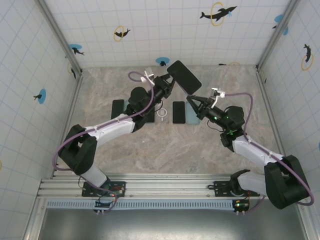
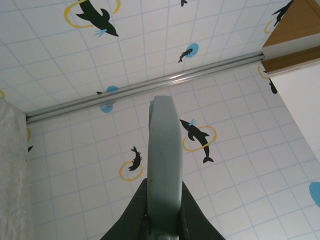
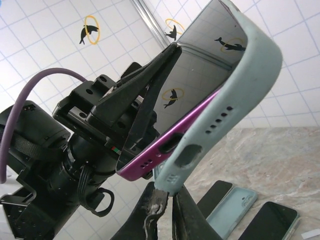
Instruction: Take the phone out of the phone case
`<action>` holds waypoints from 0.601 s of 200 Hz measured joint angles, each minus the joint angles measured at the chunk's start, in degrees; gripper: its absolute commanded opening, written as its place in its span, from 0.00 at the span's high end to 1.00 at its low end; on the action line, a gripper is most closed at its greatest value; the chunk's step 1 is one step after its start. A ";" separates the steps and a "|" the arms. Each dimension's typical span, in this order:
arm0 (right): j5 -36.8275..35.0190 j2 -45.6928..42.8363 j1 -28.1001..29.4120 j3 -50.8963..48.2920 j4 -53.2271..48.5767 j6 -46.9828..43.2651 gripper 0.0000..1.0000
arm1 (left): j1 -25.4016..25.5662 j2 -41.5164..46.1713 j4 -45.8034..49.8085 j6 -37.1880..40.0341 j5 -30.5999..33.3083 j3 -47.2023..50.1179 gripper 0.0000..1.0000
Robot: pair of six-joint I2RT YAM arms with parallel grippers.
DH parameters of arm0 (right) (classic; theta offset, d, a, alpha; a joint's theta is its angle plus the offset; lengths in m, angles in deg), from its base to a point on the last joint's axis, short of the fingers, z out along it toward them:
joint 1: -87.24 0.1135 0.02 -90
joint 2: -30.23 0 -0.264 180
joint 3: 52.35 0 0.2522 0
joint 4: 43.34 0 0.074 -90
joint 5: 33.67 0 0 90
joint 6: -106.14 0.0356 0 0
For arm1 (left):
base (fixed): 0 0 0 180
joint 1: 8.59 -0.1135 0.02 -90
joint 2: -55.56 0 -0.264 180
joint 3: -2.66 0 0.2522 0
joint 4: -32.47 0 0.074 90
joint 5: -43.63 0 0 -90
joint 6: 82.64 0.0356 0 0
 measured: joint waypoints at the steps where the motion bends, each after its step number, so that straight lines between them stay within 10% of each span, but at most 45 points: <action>1: -0.02 0.02 -0.02 0.00 -0.07 -0.04 0.91 | 0.00 0.00 -0.07 -0.07 -0.04 -0.04 1.00; 72: 6.40 -0.87 -7.50 0.00 -4.35 1.57 0.47 | -3.10 2.86 3.08 10.03 -13.44 -1.46 1.00; 120: 22.43 -2.08 -10.54 7.13 -23.69 -16.46 0.47 | -10.38 3.43 5.31 22.80 -31.47 -1.97 1.00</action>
